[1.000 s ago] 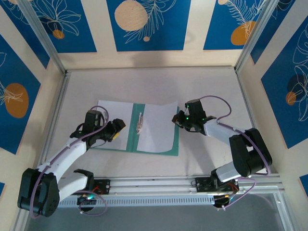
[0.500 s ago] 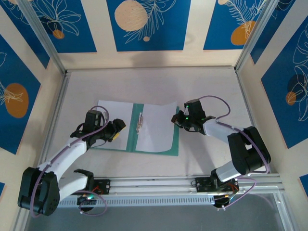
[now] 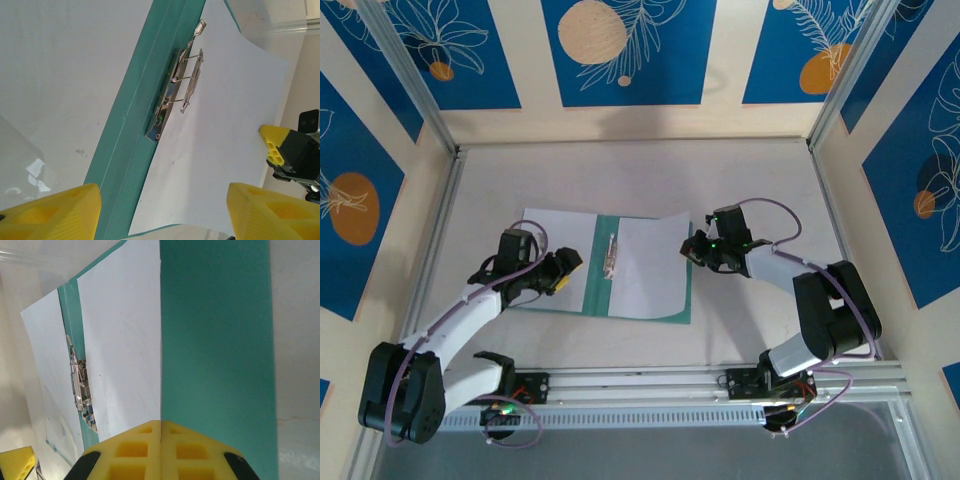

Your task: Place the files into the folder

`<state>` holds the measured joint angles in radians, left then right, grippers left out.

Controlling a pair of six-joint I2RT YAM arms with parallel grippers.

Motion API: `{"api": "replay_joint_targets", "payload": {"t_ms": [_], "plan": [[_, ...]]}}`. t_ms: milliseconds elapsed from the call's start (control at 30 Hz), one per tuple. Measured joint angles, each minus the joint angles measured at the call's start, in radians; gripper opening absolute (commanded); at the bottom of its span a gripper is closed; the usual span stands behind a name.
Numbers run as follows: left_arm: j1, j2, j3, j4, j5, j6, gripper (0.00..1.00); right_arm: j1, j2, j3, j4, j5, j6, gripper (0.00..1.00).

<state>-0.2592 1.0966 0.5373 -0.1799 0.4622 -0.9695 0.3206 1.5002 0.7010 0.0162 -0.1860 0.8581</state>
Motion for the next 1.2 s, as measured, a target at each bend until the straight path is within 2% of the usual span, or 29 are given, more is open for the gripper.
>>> {"api": "replay_joint_targets", "payload": {"t_ms": [567,1200], "plan": [[0.000,0.000,0.000,0.008,0.002,0.000,0.67,0.005,0.036,-0.001,0.082,-0.024,0.054,0.00],[0.000,0.001,-0.008,0.016,0.002,-0.001,0.67,0.014,0.036,-0.005,0.097,-0.024,0.061,0.01]]}}
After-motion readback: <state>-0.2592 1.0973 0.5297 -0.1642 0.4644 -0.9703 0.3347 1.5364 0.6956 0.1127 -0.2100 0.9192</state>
